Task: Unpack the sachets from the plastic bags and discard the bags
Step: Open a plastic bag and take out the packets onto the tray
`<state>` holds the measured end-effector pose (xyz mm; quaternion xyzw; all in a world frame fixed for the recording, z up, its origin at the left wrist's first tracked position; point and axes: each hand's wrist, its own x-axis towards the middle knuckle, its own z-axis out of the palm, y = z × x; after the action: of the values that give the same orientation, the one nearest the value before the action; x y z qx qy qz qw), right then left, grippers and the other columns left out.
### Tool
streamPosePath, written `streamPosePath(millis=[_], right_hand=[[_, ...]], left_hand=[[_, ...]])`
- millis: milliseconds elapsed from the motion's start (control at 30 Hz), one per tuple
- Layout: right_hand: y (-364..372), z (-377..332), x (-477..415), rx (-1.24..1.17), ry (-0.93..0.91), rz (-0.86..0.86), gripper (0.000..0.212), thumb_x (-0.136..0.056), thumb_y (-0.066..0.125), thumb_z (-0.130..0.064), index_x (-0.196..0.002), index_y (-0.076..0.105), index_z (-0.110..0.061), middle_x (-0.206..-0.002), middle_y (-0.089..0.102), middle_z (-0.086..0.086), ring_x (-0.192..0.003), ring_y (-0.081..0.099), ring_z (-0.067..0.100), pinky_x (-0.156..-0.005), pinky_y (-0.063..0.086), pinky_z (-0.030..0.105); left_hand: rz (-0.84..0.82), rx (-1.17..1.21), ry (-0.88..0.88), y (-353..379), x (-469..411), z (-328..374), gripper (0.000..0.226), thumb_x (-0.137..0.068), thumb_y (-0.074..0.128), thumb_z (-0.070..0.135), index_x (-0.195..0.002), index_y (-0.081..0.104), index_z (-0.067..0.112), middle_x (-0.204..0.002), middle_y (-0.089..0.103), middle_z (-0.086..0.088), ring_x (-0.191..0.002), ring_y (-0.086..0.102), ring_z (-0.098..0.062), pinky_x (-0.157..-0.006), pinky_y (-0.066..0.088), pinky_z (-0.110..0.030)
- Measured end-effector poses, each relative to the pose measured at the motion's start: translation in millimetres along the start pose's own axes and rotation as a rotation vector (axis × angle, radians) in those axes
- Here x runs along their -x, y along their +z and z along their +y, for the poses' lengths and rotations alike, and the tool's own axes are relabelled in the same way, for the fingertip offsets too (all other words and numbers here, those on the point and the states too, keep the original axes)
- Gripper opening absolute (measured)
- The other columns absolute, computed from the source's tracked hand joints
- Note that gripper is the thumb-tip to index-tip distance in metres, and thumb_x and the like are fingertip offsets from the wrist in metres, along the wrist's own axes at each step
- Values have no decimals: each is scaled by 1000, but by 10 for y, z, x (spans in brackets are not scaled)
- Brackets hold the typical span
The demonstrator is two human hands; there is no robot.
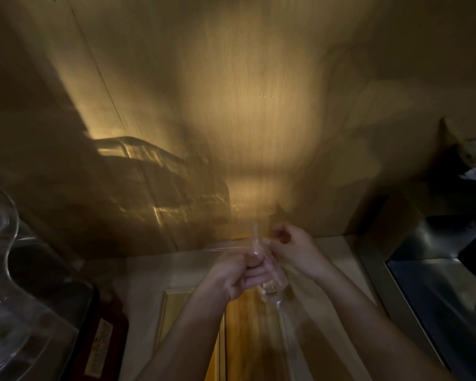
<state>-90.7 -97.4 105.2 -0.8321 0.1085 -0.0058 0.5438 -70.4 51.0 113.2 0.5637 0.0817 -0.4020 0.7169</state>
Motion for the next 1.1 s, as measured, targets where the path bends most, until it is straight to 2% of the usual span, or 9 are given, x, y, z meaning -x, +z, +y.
streamPosePath(millis=[67,133,200,400,567,700,867,967,1100], right_hand=[[65,-47,121,-112,-6,-79,14,-80,68,-21,-91,59,-18,-81,62,-1,-76,61,10,-72,51,27],[130,-80,249,-134,-36,-183,8,-79,69,-23,-83,61,-21,-74,62,-6,-67,60,1,-64,47,17],[181,-85,340,-130,-59,-230,9,-78,70,-23,-82,62,-21,-76,62,-6,-70,59,5,-65,44,18],[251,-69,465,-137,-47,-308,19,-79,66,-5,-66,57,-17,-63,58,0,-58,54,8,-55,42,19],[233,-94,545,-133,-40,-322,21,-80,63,-2,-63,61,-14,-63,67,4,-58,62,8,-56,47,17],[239,-105,635,-79,-56,-324,29,-84,56,-4,-60,63,-18,-46,62,-12,-46,55,-3,-49,40,10],[272,-66,706,-12,-73,-310,34,-87,51,-8,-57,59,-21,-49,59,-10,-47,53,1,-49,41,15],[258,-62,719,33,-46,-349,31,-81,54,-1,-59,59,-22,-53,60,-7,-46,56,1,-47,46,18],[287,-72,735,191,-92,-287,29,-78,55,-6,-58,52,-26,-48,59,-11,-45,49,-1,-51,39,21]], left_hand=[[96,18,50,34,55,-45,16,-90,49,-1,-84,64,2,-56,69,-6,-46,65,-11,-48,58,-24],[192,-22,100,37,99,-100,11,-87,56,3,-82,66,6,-66,72,-7,-48,64,-9,-44,55,-22],[261,-69,140,23,146,-163,9,-86,61,12,-78,65,13,-72,70,-3,-52,62,-7,-39,46,-17],[263,-77,214,-4,315,-308,26,-81,68,23,-59,56,17,-51,55,3,-43,44,-4,-40,29,-17],[263,-159,328,-22,446,-386,30,-83,66,22,-56,56,16,-55,52,1,-51,43,-7,-45,33,-17],[268,-216,417,-14,542,-441,27,-86,62,18,-61,57,10,-61,54,-3,-50,46,-5,-42,37,-11],[263,-219,468,-25,636,-515,27,-86,61,14,-59,57,11,-50,56,7,-42,48,4,-42,39,-10],[260,-248,473,-34,657,-571,28,-85,63,12,-58,55,12,-53,50,2,-44,44,1,-44,38,-12],[297,-239,429,-64,656,-655,25,-85,63,9,-60,55,11,-55,49,0,-48,44,-4,-45,38,-16]])
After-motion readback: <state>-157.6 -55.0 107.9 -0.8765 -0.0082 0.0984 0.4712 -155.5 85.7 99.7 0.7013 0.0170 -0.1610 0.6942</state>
